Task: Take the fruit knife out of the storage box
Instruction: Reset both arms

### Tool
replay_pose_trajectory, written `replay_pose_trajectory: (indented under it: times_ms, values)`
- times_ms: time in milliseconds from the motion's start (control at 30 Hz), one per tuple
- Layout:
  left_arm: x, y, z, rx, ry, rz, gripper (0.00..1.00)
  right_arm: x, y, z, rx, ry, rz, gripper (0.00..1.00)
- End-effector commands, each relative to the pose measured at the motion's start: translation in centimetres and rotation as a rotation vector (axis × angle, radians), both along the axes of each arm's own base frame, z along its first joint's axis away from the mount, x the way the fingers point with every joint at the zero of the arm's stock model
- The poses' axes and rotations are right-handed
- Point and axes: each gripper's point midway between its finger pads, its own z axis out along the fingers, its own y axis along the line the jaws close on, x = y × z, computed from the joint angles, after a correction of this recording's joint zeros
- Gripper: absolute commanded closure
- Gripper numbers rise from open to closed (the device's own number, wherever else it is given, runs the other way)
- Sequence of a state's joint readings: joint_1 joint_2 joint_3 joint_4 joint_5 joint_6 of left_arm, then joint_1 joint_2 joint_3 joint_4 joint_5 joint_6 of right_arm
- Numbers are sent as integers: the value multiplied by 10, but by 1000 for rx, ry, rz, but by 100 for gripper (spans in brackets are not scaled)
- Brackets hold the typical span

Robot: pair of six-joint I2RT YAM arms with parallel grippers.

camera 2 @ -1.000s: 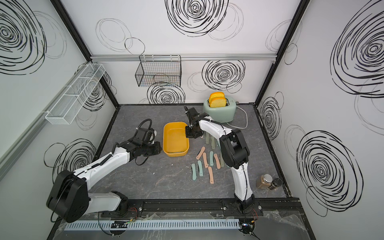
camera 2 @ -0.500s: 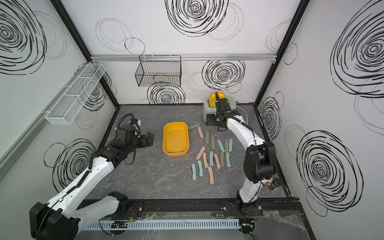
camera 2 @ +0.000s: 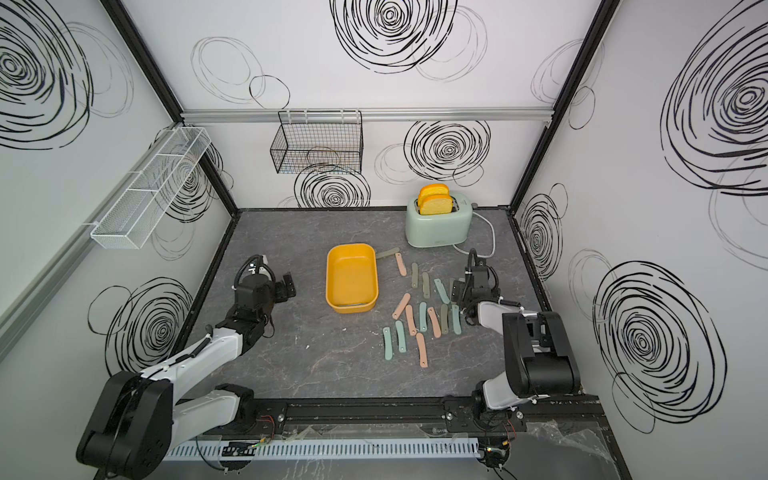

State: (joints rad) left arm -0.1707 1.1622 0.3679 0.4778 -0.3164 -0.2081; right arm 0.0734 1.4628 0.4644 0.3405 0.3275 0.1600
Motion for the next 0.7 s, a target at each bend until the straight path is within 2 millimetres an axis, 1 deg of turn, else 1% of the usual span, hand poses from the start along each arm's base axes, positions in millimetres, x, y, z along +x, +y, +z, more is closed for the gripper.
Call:
replay_pose_trajectory:
  times_ms: [0, 33, 133, 167, 200, 267, 300, 333, 367, 400, 433, 500, 533, 600, 667]
  values:
    - [7, 9, 63, 44, -333, 15, 2, 19, 1, 86, -64, -455, 20, 1]
    - [9, 16, 64, 44, -344, 33, 2, 14, 0, 89, -60, -493, 18, 1]
    - [14, 25, 66, 101, -356, 54, 2, 14, 10, 96, -69, -534, 79, 1]
    - [16, 25, 67, 115, -354, 45, 2, 15, 13, 97, -77, -541, 94, 1]
    - [20, 19, 66, 122, -343, 2, 2, 15, 12, 99, -87, -564, 95, 1]
    - [21, 12, 60, 125, -316, -32, 2, 14, 6, 93, -82, -586, 66, 1]
    - [17, 9, 50, 133, -294, -46, 2, 21, 4, 88, -63, -567, 72, 1]
    - [10, 10, 40, 123, -291, -41, 2, 28, 5, 81, -41, -515, 90, 1]
    - [-2, 16, 38, 133, -331, 26, 2, 31, 4, 83, -28, -516, 95, 1]
    - [-5, 15, 41, 146, -360, 36, 2, 27, 5, 86, -32, -541, 100, 1]
    - [1, 12, 37, 154, -338, 15, 2, 26, 5, 85, -33, -529, 102, 1]
    - [13, 20, 27, 146, -316, 51, 2, 27, 6, 86, -37, -535, 105, 1]
    - [21, 21, 20, 123, -283, 27, 2, 27, 5, 85, -35, -527, 102, 1]
    - [21, 21, 22, 119, -289, 21, 2, 26, 6, 85, -38, -532, 102, 1]
    - [16, 17, 22, 134, -299, 14, 2, 23, 6, 87, -47, -544, 96, 1]
